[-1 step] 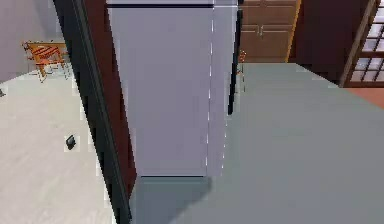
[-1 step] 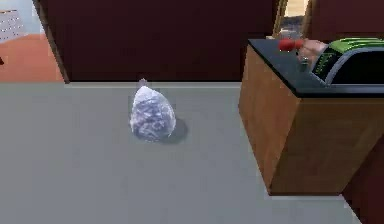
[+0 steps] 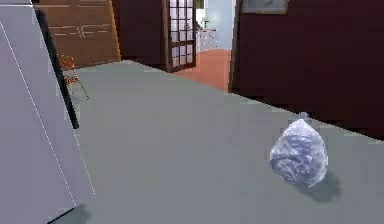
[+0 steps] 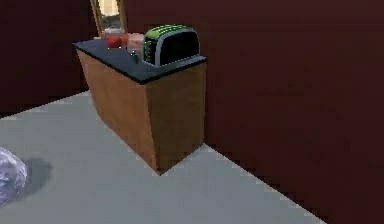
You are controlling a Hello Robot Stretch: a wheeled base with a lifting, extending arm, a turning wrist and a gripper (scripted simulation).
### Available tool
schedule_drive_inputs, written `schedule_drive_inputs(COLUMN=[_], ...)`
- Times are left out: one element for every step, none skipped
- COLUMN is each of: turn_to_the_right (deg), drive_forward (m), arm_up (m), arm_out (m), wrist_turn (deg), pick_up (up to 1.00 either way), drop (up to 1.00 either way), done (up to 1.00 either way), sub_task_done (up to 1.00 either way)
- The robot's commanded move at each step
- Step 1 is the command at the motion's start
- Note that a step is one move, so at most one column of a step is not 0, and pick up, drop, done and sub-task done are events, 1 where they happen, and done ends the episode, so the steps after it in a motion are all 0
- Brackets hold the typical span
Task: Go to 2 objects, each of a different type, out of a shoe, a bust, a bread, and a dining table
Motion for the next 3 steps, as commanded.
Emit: schedule_drive_inputs(turn_to_the_right=[45.0,21.0,0.0], drive_forward=[0.00,0.00,0.80], arm_up=[0.00,0.00,0.00], arm_out=[0.00,0.00,0.00], wrist_turn=[0.0,0.0,0.0], pick_up=[0.00,0.00,0.00], drop=[0.00,0.00,0.00], done=[0.00,0.00,0.00], sub_task_done=[0.00,0.00,0.00])
